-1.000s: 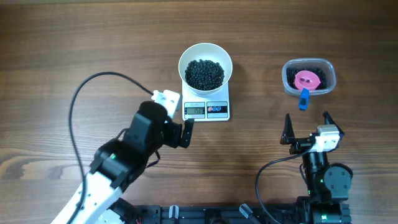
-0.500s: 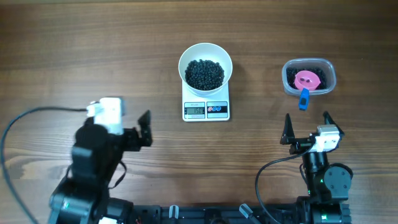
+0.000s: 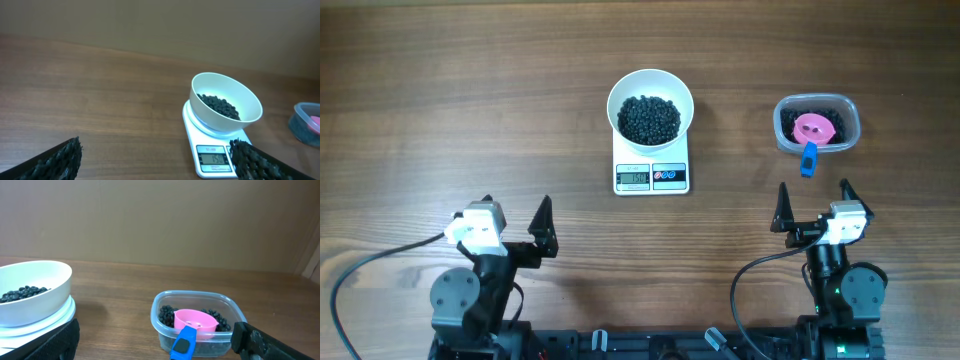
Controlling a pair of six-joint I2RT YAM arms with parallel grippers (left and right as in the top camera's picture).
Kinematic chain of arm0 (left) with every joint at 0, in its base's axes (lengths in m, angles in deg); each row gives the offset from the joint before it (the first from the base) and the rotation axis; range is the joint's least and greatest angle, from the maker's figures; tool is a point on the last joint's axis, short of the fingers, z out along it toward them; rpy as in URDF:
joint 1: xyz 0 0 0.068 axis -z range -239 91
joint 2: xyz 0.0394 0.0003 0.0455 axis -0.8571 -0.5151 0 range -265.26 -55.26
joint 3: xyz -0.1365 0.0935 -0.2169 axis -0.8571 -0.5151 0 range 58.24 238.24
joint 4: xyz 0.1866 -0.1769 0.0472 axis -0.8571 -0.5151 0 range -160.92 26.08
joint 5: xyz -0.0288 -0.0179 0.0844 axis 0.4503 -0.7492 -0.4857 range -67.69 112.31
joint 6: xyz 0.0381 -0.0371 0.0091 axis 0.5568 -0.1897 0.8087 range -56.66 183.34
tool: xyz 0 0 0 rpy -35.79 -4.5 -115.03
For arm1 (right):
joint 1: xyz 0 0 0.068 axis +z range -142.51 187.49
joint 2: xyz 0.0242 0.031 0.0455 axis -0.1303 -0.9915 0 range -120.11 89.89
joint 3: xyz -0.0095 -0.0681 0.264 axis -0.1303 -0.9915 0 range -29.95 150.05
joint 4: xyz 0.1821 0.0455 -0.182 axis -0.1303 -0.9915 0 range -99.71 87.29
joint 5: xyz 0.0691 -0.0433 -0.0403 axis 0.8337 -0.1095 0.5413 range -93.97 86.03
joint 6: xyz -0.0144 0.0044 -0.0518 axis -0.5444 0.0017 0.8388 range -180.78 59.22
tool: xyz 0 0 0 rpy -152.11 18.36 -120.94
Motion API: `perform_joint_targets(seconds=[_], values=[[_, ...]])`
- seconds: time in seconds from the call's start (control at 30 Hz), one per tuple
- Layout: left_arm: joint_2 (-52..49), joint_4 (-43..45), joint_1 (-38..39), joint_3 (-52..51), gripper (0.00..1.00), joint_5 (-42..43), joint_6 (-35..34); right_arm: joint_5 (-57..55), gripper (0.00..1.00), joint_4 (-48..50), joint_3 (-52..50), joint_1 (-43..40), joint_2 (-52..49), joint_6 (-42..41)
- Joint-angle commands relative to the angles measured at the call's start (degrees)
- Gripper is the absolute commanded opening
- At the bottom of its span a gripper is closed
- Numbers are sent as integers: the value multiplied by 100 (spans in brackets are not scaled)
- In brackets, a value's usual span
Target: Scoop item into bowl and weigh 150g on scale
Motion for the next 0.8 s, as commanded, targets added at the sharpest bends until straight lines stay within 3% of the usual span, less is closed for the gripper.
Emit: perform_joint_targets(seconds=[0.0,0.47,0.77], values=[[437,247,-199,-426,100,4,109,-81,100,15,-9,-24,68,15],[822,1014,-761,-1137,100,28,-39,-81,100,15,-9,-24,68,13],[822,2166,-955,-1932,100,76,-39,-81,100,15,-9,-24,68,15]])
